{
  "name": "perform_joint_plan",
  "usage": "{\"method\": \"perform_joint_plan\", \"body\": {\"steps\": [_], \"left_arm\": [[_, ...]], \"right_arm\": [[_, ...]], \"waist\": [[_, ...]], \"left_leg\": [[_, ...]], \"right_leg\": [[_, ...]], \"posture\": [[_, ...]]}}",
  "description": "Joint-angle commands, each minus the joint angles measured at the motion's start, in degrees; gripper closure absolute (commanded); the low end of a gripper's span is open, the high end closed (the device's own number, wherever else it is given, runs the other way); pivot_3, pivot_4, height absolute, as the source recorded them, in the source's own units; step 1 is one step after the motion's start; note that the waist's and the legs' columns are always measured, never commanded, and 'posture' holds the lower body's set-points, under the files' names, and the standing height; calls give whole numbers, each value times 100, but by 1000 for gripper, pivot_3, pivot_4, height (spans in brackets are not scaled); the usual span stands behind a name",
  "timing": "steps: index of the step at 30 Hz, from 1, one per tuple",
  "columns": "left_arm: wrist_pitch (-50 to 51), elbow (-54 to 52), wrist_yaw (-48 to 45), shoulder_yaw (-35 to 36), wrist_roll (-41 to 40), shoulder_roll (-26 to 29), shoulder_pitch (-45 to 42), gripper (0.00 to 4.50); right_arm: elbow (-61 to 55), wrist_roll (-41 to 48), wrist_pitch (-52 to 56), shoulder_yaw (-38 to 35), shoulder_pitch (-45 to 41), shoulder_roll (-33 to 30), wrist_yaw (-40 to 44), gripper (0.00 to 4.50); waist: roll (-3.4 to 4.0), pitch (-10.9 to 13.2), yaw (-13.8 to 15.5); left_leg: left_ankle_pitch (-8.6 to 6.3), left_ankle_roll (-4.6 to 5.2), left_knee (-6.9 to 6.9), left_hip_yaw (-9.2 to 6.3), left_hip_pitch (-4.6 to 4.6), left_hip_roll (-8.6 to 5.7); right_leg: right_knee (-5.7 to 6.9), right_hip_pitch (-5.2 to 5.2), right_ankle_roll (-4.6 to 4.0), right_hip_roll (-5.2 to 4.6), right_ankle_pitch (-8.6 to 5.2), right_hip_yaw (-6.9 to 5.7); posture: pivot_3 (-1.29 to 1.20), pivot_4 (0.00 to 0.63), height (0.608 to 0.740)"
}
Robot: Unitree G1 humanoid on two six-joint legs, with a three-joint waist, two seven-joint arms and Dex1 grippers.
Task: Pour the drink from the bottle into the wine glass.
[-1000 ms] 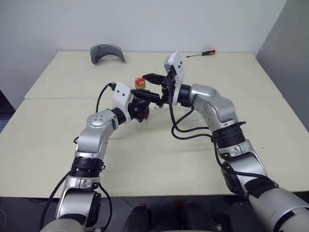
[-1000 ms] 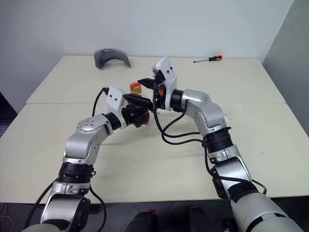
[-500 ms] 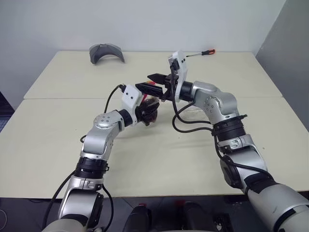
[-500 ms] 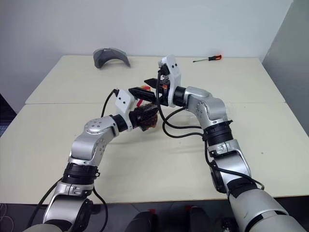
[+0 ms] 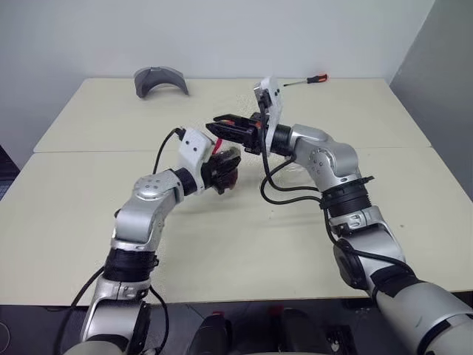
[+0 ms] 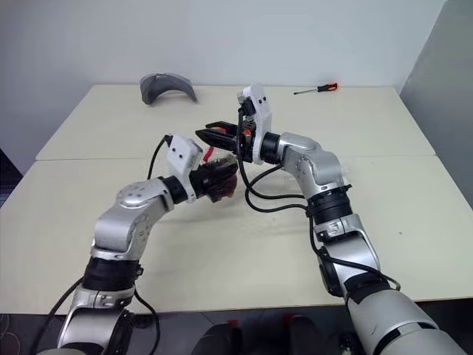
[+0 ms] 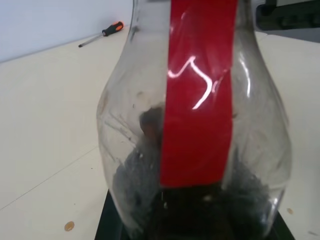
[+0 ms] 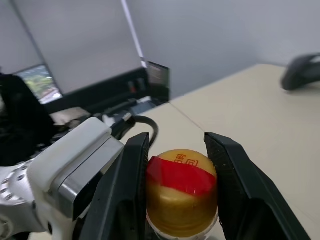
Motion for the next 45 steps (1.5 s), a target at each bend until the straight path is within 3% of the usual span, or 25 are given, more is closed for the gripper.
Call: {"method": "perform_joint_plan", "body": {"steps": [1,4,7,13,16,17,24,31,39,42,45], "left_arm": [[544,-1588,-459,84,-1069,247,355,3606],[1269,-2756,-513,392,-2164,613,893,3653],[1572,-3190,-338,583,-2708,836,1204,3691],[1441,-3110,-132,614,-2688,1013,1458,3698],[1360,-2795,37,667,-2568,980,1311,3707],[1342,-2679,151,689,-2513,927,1265,3708],[762,-1720,435,449,-1830,681,744,3708],[194,-786,97,39,-1386,535,69,3708],[-13,-485,-89,-74,-1196,458,-142,3708],[4,-528,-123,-36,-1202,490,-99,3708],[17,-549,-135,-8,-1201,502,-82,3708]], "right_arm": [[-850,971,589,121,-359,-251,1630,3063],[-914,1143,1158,697,-513,-665,3008,3063],[-621,879,806,841,-602,-686,3322,3063],[-430,846,780,570,-640,-806,3007,1128],[-1014,1178,1504,203,-380,-1207,2473,52],[-1260,1289,1731,58,-252,-1326,2245,0],[-2607,1194,1776,-192,474,-1314,659,0],[-2387,551,1007,-34,315,-510,-777,0],[-1973,431,729,-44,153,-219,-1085,0],[-1950,456,787,58,184,-297,-865,565],[-1945,471,822,78,211,-322,-800,1590]], "waist": [[0,0,9],[2,1,12],[3,2,18],[5,4,46],[6,5,68],[6,5,83],[9,7,46],[10,7,21],[10,8,24],[10,8,23],[10,8,23]], "left_leg": [[0,-1,6,0,-17,-1],[0,0,20,0,-45,-2],[-9,15,20,-5,-40,-2],[-8,21,21,-7,-10,2],[-7,18,38,-11,-31,0],[-4,13,49,-13,-42,0],[-9,21,63,-9,-42,1],[2,1,63,-5,-44,1],[4,-1,64,-4,-44,-1],[3,-1,64,-5,-44,0],[3,0,64,-4,-44,0]], "right_leg": [[2,-15,0,0,1,0],[-6,-32,0,-4,2,1],[-2,-28,-1,-4,3,-3],[45,-24,-16,6,10,-5],[36,-28,-16,5,10,-6],[30,-31,-16,4,10,-7],[46,-32,-12,5,12,-6],[48,-37,-12,7,11,-4],[47,-37,-12,6,12,-3],[47,-37,-12,6,12,-3],[48,-37,-12,6,12,-2]], "posture": [[0,150,740],[0,150,740],[0,150,740],[0,150,740],[0,150,740],[0,150,740],[0,150,740],[0,150,740],[0,150,740],[0,150,740],[0,150,740]]}}
